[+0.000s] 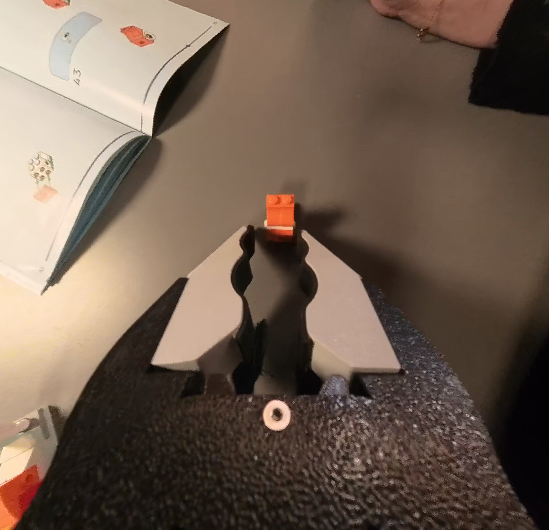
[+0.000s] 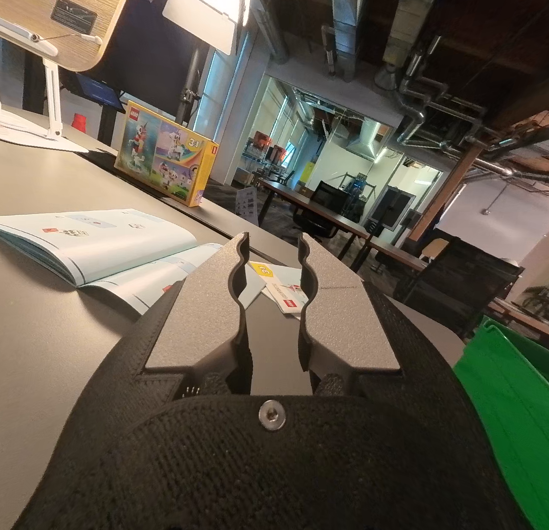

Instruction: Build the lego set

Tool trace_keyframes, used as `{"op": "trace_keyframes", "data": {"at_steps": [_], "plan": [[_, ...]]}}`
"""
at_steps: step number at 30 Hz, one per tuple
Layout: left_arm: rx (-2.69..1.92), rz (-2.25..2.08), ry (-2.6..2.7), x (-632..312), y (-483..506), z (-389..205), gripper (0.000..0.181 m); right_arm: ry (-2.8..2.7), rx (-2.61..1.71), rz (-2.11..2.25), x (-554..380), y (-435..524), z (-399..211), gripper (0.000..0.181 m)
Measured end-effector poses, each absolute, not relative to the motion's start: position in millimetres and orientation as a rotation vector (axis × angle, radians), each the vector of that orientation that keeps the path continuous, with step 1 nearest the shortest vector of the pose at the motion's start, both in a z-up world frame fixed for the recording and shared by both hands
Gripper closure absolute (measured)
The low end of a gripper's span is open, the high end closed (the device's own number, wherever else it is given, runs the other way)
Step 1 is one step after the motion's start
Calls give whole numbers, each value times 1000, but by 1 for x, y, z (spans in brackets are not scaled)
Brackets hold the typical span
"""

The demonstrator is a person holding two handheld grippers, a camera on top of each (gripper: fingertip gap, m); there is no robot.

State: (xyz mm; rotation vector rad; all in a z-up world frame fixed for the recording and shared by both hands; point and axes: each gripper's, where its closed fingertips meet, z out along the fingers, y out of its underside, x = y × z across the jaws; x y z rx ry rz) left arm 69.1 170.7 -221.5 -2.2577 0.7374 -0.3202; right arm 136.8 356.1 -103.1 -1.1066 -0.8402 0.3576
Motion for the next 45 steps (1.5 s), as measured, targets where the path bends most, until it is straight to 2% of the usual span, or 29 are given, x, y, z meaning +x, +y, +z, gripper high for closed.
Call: {"op": "trace_keyframes", "data": {"at_steps": [4, 9, 14, 16, 18, 19, 27, 34, 45], "plan": [[-2277, -321, 728, 65, 167, -222, 148, -845, -1100, 351, 137, 355, -103, 151], [-2187, -273, 712, 49, 154, -197, 150, -814, -1105, 347, 145, 357, -101, 151], [-2193, -498, 534, 21, 110, -166, 145, -791, -1105, 349, 149, 359, -99, 152], [-2185, -581, 442, 2, 88, -151, 143, -803, -1093, 296, 149, 361, -100, 158], [-2170, -642, 365, -19, 65, -136, 143, -826, -1093, 194, 150, 365, -104, 179], [-2166, -648, 328, -32, 53, -129, 145, -836, -1091, 159, 150, 367, -106, 181], [-2080, -308, -174, -198, -15, -87, 160, -836, -1101, 31, 155, 372, -108, 181], [-2163, 126, -369, -294, -55, -108, 164, -757, -1164, -55, 171, 386, -108, 181], [-2320, 230, -127, -325, -47, -127, 179, -619, -1214, -246, 200, 401, -103, 181]]}}
